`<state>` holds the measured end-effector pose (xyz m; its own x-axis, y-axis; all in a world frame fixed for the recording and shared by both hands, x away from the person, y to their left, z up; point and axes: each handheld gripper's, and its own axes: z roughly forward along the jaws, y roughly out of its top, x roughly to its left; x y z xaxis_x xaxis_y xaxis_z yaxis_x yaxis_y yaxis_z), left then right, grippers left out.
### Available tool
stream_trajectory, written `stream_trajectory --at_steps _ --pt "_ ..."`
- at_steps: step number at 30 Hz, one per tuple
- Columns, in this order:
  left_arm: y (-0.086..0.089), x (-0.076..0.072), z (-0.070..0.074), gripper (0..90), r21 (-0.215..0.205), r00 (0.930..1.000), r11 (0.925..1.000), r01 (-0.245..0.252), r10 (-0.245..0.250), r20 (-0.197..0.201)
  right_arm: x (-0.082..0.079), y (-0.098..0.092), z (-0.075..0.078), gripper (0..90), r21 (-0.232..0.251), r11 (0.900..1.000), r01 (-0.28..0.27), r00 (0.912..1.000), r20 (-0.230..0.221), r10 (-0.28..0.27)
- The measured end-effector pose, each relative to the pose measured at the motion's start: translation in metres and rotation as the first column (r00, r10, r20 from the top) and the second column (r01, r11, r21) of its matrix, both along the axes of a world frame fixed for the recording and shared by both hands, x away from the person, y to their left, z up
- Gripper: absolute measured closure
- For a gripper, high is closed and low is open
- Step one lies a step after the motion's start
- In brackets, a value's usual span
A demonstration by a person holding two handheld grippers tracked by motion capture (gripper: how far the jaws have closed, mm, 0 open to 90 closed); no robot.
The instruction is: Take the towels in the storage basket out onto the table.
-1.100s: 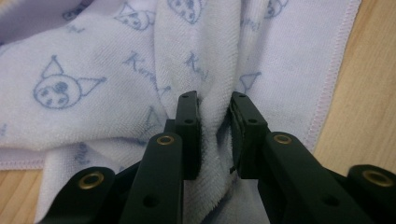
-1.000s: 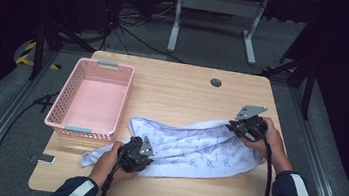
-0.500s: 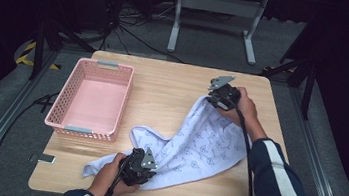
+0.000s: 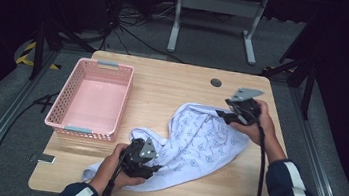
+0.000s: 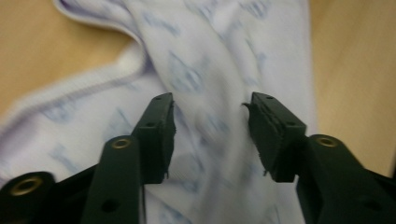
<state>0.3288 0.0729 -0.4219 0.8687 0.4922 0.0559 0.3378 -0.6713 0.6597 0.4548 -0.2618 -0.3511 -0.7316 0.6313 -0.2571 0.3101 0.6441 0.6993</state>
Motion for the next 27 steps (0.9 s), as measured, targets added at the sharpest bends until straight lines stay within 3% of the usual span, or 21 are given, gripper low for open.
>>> stream_trajectory --at_steps 1,2,3,4,5,6,7,9,10,11,12,14,16,18,20,21,22,24,25,27 --pt "-0.01 0.015 0.009 44.9 -0.028 0.9996 0.9995 -0.013 0.013 0.023 -0.009 -0.009 -0.003 46.7 -0.002 1.0 0.011 0.9999 0.002 -0.011" --pt "-0.01 0.015 0.009 45.0 -0.028 0.9996 0.9995 -0.013 0.013 0.023 -0.016 -0.018 -0.007 46.5 0.002 1.0 0.018 0.9998 0.003 -0.018" --pt "-0.022 0.034 0.017 44.1 -0.045 0.9981 0.9989 -0.013 0.016 0.059 -0.023 -0.026 -0.014 46.5 0.019 0.999 0.033 0.9994 -0.009 -0.033" --pt "-0.031 0.047 0.021 42.7 -0.065 0.9981 0.9979 -0.007 0.011 0.06 -0.026 -0.03 -0.019 46.2 0.013 0.999 0.043 0.9989 -0.018 -0.042" --pt "-0.031 0.047 0.021 41.9 -0.065 0.9981 0.9979 -0.007 0.011 0.06 -0.026 -0.03 -0.019 46.2 0.013 0.999 0.043 0.9989 -0.018 -0.042" --pt "-0.039 0.057 0.023 41.1 -0.063 0.9979 0.998 -0.003 0.007 0.064 -0.034 -0.038 -0.036 43.9 -0.013 0.997 0.075 0.9965 -0.036 -0.076" --pt "-0.048 0.066 0.025 41.1 -0.046 0.9951 0.9989 0.006 -0.001 0.099 -0.034 -0.038 -0.036 43.9 -0.013 0.997 0.075 0.9965 -0.036 -0.076" --pt "-0.067 0.089 0.026 39.4 -0.057 0.9955 0.9984 0.006 -0.001 0.095 -0.036 -0.045 -0.051 41.5 -0.041 0.991 0.13 0.9897 -0.055 -0.132" --pt "-0.075 0.1 0.027 38.3 -0.042 0.9938 0.9991 -0.003 0.008 0.111 -0.035 -0.049 -0.058 40.3 -0.057 0.986 0.159 0.9853 -0.053 -0.162" --pt "-0.082 0.11 0.027 37.1 -0.049 0.9935 0.9985 -0.024 0.03 0.11 -0.034 -0.053 -0.064 41.3 -0.044 0.984 0.174 0.9817 -0.072 -0.177" --pt "-0.091 0.123 0.027 37.0 -0.056 0.9945 0.9978 -0.034 0.04 0.097 -0.032 -0.057 -0.069 43.4 -0.03 0.984 0.177 0.9788 -0.1 -0.179" --pt "-0.104 0.142 0.023 36.6 -0.025 0.9885 0.9962 -0.084 0.086 0.124 -0.031 -0.063 -0.077 54.3 -0.053 0.977 0.208 0.9734 -0.086 -0.212" --pt "-0.113 0.162 0.015 37.1 -0.012 0.9902 0.9954 -0.095 0.096 0.101 -0.032 -0.071 -0.077 70.7 0.007 0.979 0.203 0.975 -0.095 -0.201" --pt "-0.119 0.177 0.005 38.1 -0.014 0.9905 0.9923 -0.123 0.124 0.06 -0.036 -0.076 -0.075 78.3 0.005 0.979 0.206 0.976 -0.075 -0.205" --pt "-0.123 0.185 -0.001 46.3 0.011 0.9933 0.9942 -0.107 0.107 0.044 -0.037 -0.077 -0.075 81.5 0.003 0.98 0.2 0.9772 -0.072 -0.2" --pt "-0.127 0.191 -0.008 46.3 0.041 0.9922 0.9922 -0.118 0.116 0.046 -0.039 -0.077 -0.074 84.5 0.004 0.981 0.195 0.9788 -0.067 -0.194" --pt "-0.128 0.196 -0.013 52.5 0.068 0.9946 0.9927 -0.099 0.097 0.036 -0.04 -0.078 -0.074 85.4 0.001 0.981 0.192 0.9799 -0.055 -0.192" --pt "-0.126 0.198 -0.015 78.0 0.121 0.9941 0.9883 -0.093 0.085 0.067 -0.041 -0.079 -0.072 86.2 -0.004 0.983 0.185 0.9819 -0.041 -0.185" --pt "-0.124 0.2 -0.015 88.0 0.132 0.993 0.986 -0.101 0.092 0.074 -0.042 -0.08 -0.071 86.3 -0.004 0.981 0.192 0.9807 -0.036 -0.192" --pt "-0.113 0.203 -0.012 89.9 0.097 0.9869 0.9842 -0.148 0.141 0.078 -0.043 -0.084 -0.068 86.5 -0.003 0.978 0.207 0.9783 -0.01 -0.207"
